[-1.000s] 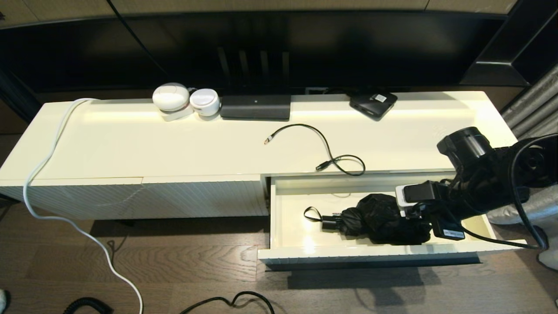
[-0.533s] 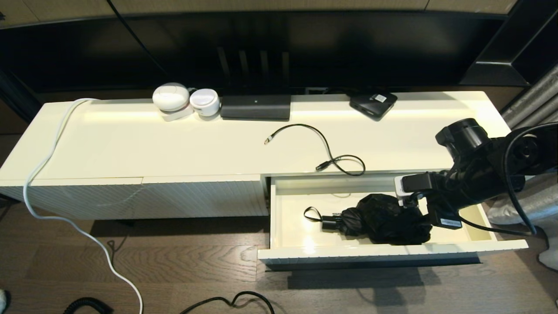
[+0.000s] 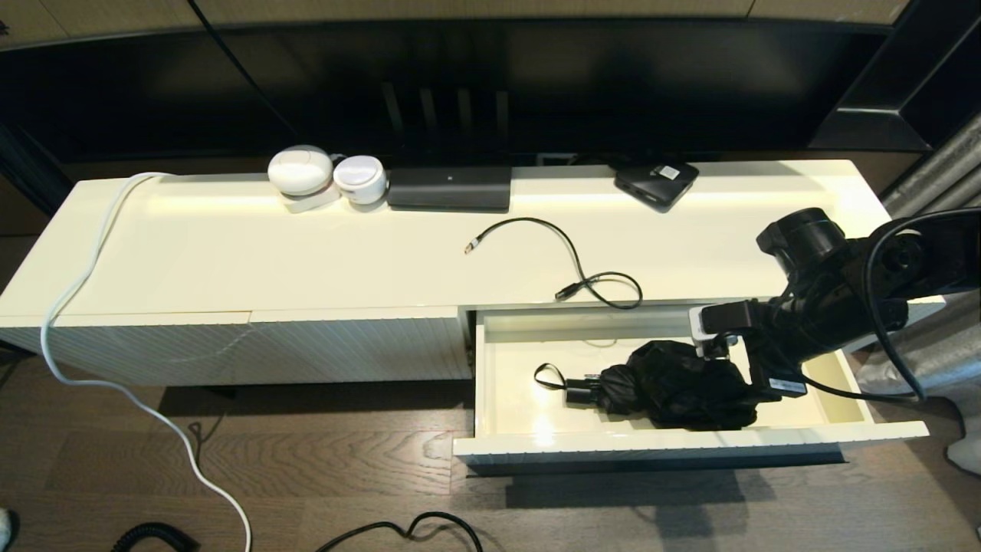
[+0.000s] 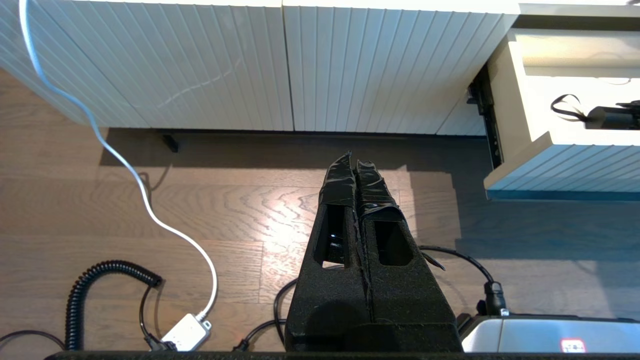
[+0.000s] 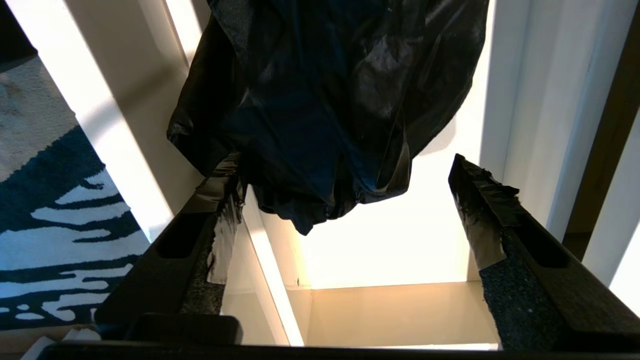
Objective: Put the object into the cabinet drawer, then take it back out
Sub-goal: Take the umbrella out of the drawer and put it on the table
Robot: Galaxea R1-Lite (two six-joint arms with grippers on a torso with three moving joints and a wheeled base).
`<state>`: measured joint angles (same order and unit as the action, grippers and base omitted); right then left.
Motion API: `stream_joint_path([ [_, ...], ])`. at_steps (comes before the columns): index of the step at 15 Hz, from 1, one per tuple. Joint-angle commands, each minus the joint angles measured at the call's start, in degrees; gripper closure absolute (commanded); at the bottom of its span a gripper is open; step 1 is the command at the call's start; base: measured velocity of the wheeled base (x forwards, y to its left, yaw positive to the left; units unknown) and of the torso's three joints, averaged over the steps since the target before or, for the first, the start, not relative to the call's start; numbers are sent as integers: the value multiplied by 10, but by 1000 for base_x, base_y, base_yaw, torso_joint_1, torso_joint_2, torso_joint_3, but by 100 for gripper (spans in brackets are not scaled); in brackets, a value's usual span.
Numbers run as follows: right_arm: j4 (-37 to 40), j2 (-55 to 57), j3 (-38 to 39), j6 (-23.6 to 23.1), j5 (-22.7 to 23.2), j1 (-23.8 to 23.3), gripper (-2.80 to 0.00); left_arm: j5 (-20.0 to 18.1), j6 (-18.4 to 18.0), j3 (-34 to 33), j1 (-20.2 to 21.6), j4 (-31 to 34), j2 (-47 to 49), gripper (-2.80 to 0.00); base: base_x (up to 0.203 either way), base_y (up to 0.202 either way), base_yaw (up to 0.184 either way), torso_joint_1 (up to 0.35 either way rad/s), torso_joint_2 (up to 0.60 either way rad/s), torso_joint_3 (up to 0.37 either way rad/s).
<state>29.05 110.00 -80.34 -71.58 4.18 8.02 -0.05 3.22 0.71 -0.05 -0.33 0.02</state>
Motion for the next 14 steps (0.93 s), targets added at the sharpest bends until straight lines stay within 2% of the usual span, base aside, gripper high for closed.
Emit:
stream_joint_path([
  [1,2,12,-4,-3,0,4,-280,0,0,0,0,0,1,0,0,0,0,0,0,0],
  [11,3,48,-28,-2,2,7,-280,0,0,0,0,0,1,0,0,0,0,0,0,0],
  [14,58,58,-71,-6,2,4,-280,0,0,0,0,0,1,0,0,0,0,0,0,0],
])
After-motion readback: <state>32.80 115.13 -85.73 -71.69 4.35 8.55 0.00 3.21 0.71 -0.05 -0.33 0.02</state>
